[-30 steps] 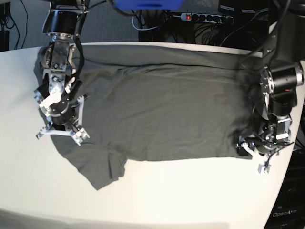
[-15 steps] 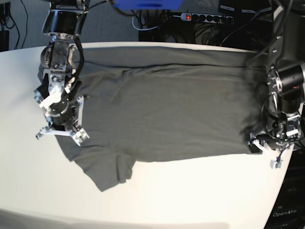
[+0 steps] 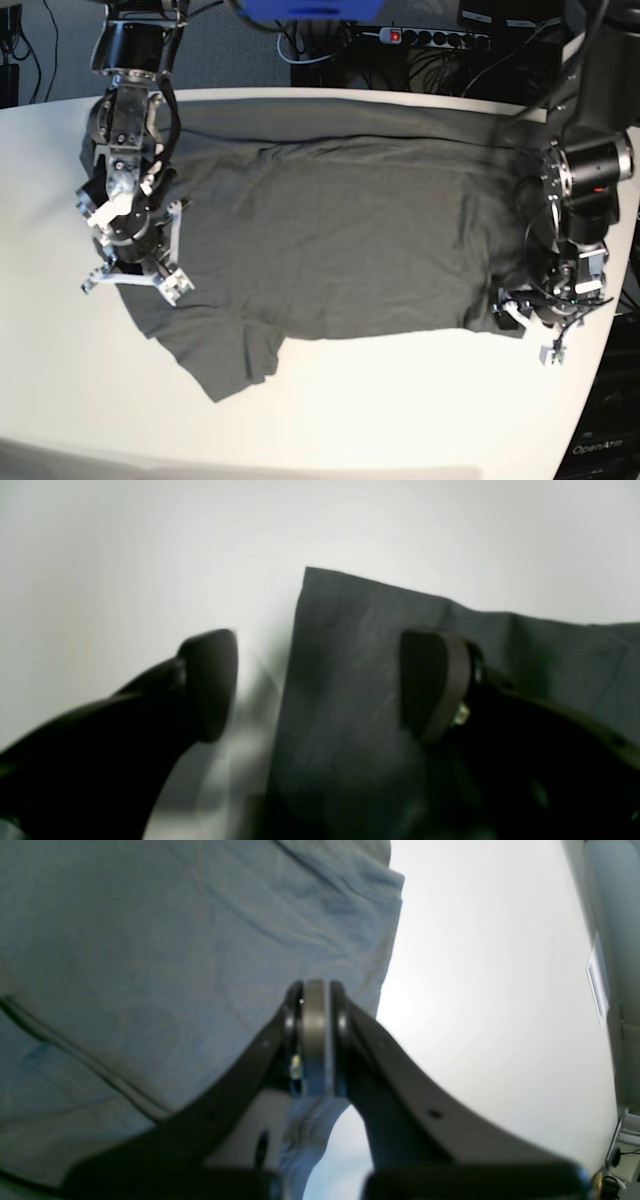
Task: Fold the T-shirt properly
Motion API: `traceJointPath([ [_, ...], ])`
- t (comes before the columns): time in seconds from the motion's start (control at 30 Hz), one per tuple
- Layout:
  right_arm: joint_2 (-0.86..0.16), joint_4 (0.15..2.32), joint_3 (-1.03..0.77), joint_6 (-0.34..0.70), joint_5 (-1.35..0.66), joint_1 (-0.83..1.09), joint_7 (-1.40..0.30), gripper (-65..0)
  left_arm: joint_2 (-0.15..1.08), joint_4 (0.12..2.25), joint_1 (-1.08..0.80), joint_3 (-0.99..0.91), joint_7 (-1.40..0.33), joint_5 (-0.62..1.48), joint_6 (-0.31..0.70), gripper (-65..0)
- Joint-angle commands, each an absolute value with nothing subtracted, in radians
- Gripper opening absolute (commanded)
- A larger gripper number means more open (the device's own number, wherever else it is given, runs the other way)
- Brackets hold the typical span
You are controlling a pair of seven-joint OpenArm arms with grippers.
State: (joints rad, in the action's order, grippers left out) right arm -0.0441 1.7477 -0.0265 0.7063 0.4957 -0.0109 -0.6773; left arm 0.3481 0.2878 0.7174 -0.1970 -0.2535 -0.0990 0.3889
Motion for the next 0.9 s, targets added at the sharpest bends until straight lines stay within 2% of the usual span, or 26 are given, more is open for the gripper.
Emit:
traceJointPath([
  [0.0,-0.048,1.768,-0.028,0.698,0.498,-0.028,-0.662,-63.5,0.354,0.291,0.737,-0.194,-0.283,-0.119,0.392,-15.1],
  [0.07,-0.048,1.768,-0.028,0.698,0.498,-0.028,-0.662,-63.5,0.354,0.291,0.737,-0.194,-0.283,-0.122,0.392,-17.4],
  [0.13,-0.048,1.768,-0.028,0.698,0.498,-0.030,-0.662,-63.5,0.354,0.291,0.737,-0.194,-0.283,-0.122,0.392,-23.9],
  [0.33,-0.048,1.768,-0.028,0.698,0.498,-0.031,-0.662,-63.5,0.361,0.291,0.737,-0.196,-0.283,-0.122,0.392,-50.1],
  [0.4,-0.048,1.768,-0.028,0.698,0.498,-0.031,-0.662,-63.5,0.363,0.291,0.737,-0.196,-0.283,-0.122,0.392,-56.9],
  [0.63,-0.048,1.767,-0.028,0.698,0.498,-0.030,-0.662,-63.5,0.361,0.300,0.740,-0.197,-0.346,-0.117,0.392,-59.6],
  [0.7,-0.048,1.767,-0.028,0.698,0.498,-0.030,-0.662,-63.5,0.361,0.309,0.748,-0.197,-0.348,-0.117,0.392,-62.2],
  [0.87,-0.048,1.767,-0.027,0.698,0.499,-0.030,-0.662,-63.5,0.358,0.369,0.748,-0.199,-0.400,-0.114,0.394,-62.4],
])
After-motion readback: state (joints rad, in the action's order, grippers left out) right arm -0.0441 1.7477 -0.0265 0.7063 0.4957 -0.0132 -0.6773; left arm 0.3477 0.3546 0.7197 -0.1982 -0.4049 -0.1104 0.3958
